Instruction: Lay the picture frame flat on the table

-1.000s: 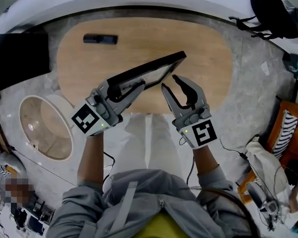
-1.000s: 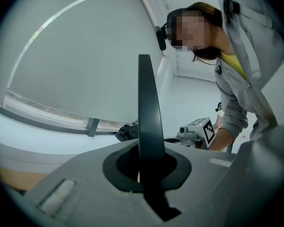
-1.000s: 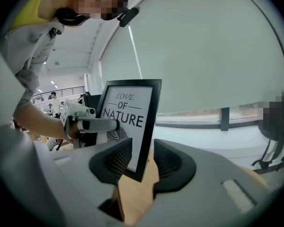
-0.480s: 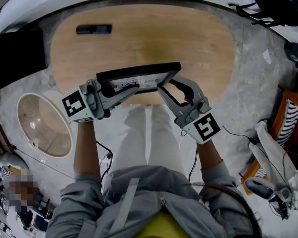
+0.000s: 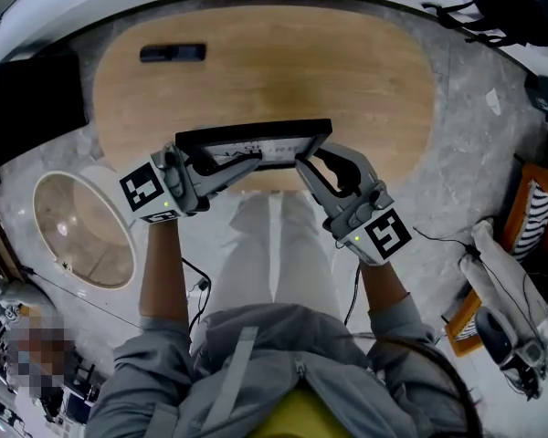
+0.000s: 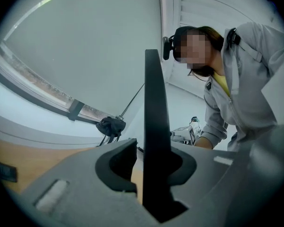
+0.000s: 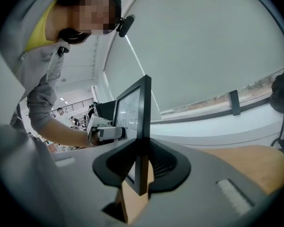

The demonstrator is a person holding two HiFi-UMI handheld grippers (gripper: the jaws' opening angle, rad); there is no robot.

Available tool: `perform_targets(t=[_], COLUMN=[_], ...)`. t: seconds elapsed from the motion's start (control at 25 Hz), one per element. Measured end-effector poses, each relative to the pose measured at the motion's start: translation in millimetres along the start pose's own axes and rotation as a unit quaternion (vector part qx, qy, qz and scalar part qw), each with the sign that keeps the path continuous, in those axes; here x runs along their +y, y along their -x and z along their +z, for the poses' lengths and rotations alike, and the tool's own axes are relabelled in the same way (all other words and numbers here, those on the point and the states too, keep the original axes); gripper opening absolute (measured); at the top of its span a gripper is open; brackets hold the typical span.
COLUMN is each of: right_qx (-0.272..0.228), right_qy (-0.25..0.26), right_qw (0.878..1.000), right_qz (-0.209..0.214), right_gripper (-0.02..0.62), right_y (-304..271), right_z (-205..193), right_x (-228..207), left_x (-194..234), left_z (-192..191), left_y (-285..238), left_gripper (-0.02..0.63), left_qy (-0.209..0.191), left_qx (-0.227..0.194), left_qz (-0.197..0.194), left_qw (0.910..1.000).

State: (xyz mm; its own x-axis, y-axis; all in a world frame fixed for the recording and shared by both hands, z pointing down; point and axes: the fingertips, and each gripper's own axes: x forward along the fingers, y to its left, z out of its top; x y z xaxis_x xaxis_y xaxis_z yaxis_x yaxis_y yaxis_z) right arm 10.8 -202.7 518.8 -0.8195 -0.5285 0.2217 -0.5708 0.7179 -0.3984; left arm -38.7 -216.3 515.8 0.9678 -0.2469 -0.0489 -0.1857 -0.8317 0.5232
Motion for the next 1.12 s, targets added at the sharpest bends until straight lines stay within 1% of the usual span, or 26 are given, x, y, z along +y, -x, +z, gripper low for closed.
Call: perform_targets(t=[0.04, 0.12, 0.24, 0.4, 0.48, 0.56, 0.68, 0.76, 0.84, 0.88, 0.92, 1.0, 1.12], right_qx=[0.000, 0.004, 0.006, 0.003, 0.007, 0.011, 0.020, 0.025, 0.032, 0.034, 0.035, 0.038, 0.044], right_qy=[0.001, 0.005, 0.001, 0.000, -0.002, -0.005, -0.003, -0.004, -0.008, -0.010, -0.012, -0.017, -0.031], right_qw=[1.000, 1.000, 1.000, 0.999, 0.999, 0.998, 0.998, 0.998, 0.997, 0.997, 0.997, 0.996, 0.995], right_qz=[-0.003, -0.011, -0.024, -0.043, -0.053, -0.059, -0.062, -0.065, -0.069, -0.071, -0.074, -0.079, -0.088], right_gripper=[0.077, 0.077, 0.077, 0.075, 0.075, 0.074, 0.074, 0.074, 0.074, 0.074, 0.074, 0.074, 0.074], right_y=[-0.4, -0.7, 2.2, 5.0, 4.9, 4.7, 0.8, -3.0, -4.8, -5.3, -5.9, -7.7, -10.1], right_z=[-0.4, -2.0, -7.5, -14.5, -17.9, -21.6, -29.2, -36.2, -44.3, -47.6, -50.6, -56.7, -67.8], right_x=[-0.5, -2.3, -7.5, -13.1, -21.0, -28.5, -28.2, -27.0, -27.3, -27.8, -28.4, -29.7, -34.4], left_x=[2.5, 8.0, 18.3, 33.1, 43.0, 48.6, 52.2, 57.4, 61.7, 63.6, 65.6, 69.1, 73.7], left_z=[-0.6, -2.5, -3.9, -8.8, -15.5, -24.2, -38.5, -47.8, -57.2, -62.0, -67.0, -75.0, -82.7], left_y=[0.7, 2.8, 10.8, 28.9, 32.6, 33.4, 39.4, 44.6, 47.6, 49.0, 50.7, 54.1, 55.4], left_gripper=[0.113, 0.161, 0.187, 0.219, 0.220, 0.221, 0.225, 0.201, 0.201, 0.199, 0.177, 0.173, 0.172], left_qy=[0.001, 0.000, 0.004, 0.017, 0.029, 0.042, 0.067, 0.081, 0.089, 0.093, 0.098, 0.104, 0.108], left_qx=[0.001, 0.004, -0.001, -0.012, -0.015, -0.012, -0.009, -0.006, 0.001, 0.003, 0.004, 0.005, 0.023], left_qz=[0.008, 0.028, 0.072, 0.137, 0.162, 0.176, 0.195, 0.214, 0.230, 0.236, 0.240, 0.244, 0.254], left_qw=[1.0000, 0.9996, 0.9974, 0.9903, 0.9862, 0.9834, 0.9785, 0.9734, 0.9691, 0.9674, 0.9660, 0.9642, 0.9609])
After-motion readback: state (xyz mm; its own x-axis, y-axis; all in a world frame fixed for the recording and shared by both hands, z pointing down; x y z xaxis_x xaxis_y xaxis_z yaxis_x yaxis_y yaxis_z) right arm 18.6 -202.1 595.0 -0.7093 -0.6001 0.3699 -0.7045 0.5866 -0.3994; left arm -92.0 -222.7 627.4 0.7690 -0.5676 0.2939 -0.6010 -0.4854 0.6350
